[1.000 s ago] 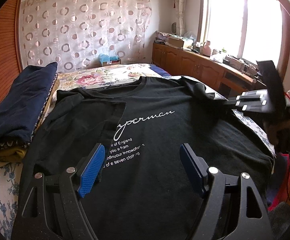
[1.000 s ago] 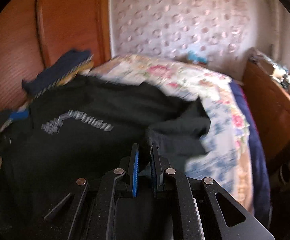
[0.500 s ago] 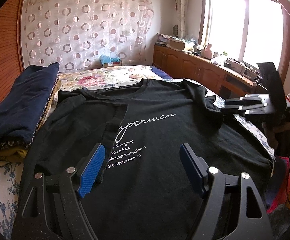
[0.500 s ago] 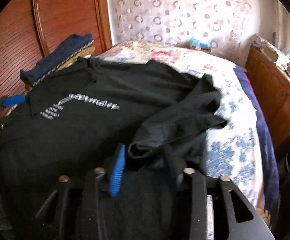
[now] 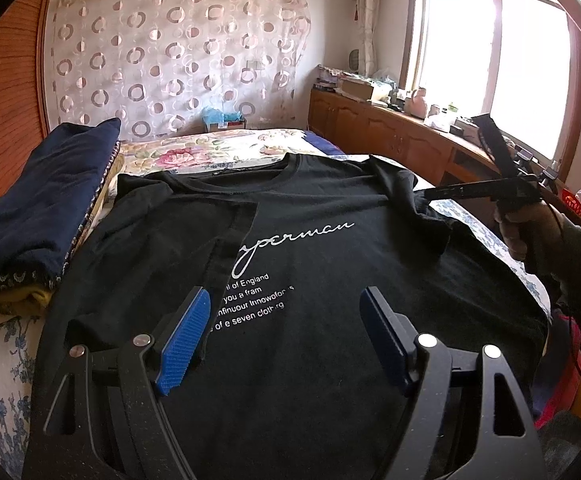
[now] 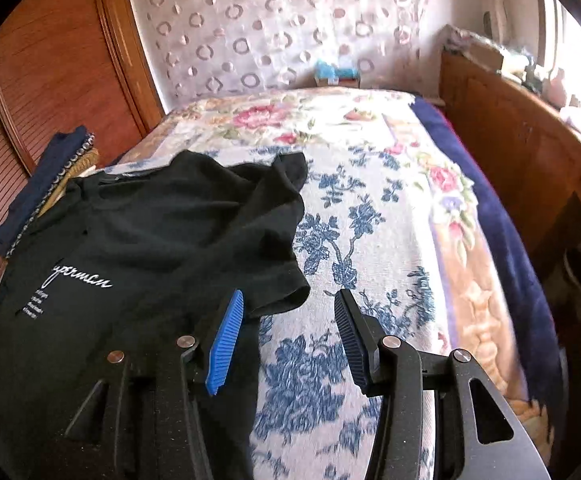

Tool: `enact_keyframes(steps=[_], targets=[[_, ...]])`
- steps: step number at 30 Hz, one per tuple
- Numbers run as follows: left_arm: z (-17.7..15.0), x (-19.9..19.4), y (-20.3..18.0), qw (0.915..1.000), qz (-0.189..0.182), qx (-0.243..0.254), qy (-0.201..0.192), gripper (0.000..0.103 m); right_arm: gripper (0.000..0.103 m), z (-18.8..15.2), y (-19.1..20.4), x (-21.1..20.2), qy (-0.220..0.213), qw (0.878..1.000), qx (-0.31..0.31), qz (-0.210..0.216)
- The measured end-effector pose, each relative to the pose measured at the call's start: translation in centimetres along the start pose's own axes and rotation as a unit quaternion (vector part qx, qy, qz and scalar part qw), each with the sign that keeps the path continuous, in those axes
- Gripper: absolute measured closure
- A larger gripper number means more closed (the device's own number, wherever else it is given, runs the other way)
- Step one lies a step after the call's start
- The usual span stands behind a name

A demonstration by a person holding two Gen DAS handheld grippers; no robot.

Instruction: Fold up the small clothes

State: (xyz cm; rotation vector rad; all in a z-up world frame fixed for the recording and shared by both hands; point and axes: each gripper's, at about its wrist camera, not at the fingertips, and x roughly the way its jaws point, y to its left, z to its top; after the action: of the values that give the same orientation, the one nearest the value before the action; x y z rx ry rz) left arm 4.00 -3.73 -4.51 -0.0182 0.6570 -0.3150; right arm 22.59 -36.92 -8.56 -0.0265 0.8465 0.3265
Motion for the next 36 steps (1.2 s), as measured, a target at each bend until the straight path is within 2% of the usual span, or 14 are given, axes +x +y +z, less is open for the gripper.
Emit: enact_keyframes(steps=[5, 6, 7, 8, 15, 23, 27, 30, 33, 36], targets=[[-0.1, 0.0, 0.1, 1.0000, 0.003, 0.000, -0.001, 0.025, 0.073, 0.9, 0.7, 2.0, 0.021, 1.000, -0.015, -0.011], [-0.2, 0.0, 0.1, 1.0000, 0.003, -0.001, -0.001, 0.025, 0.083, 1.1, 0.5, 1.5, 0.019, 1.000, -0.018, -0.009], [-0.2, 0.1, 0.1, 1.0000, 0.003, -0.001, 0.000, 0.025, 0.097, 1.3, 0.6, 1.4, 0.015, 1.000, -0.022, -0.003], [-0.2, 0.1, 0.1, 1.0000, 0.003, -0.001, -0.001, 0.025, 0.099, 1.4, 0.5, 1.1, 0.011, 1.000, -0.022, -0.003], [-0.2, -0.1, 0.2, 1.0000, 0.005, 0.000, -0.003, 0.025, 0.099, 2.7, 3.3, -1.2, -0.029, 0.998, -0.056, 0.028], [-0.2, -0.7, 1.2, 0.9998, 0.013, -0.008, -0.013, 0.025, 0.100, 5.2, 10.1, -1.4, -0.039, 0.987, -0.116, 0.106], [-0.3, -0.7, 1.8, 0.9996, 0.016, -0.017, -0.012, 0.025, 0.099, 6.8, 11.6, -0.6, -0.045, 0.985, -0.127, 0.107], [-0.3, -0.7, 2.0, 0.9996, 0.017, -0.019, -0.013, 0.025, 0.070, 7.3, 11.5, -0.5, -0.049, 0.986, -0.126, 0.095], [-0.2, -0.6, 2.2, 0.9996, 0.018, -0.019, -0.013, 0.025, 0.069, 6.6, 11.0, -0.9, -0.055, 0.988, -0.128, 0.072], [0.0, -0.3, 2.6, 0.9996, 0.022, -0.017, -0.011, 0.025, 0.069, 5.5, 10.2, -0.5, -0.044, 0.990, -0.127, 0.050]])
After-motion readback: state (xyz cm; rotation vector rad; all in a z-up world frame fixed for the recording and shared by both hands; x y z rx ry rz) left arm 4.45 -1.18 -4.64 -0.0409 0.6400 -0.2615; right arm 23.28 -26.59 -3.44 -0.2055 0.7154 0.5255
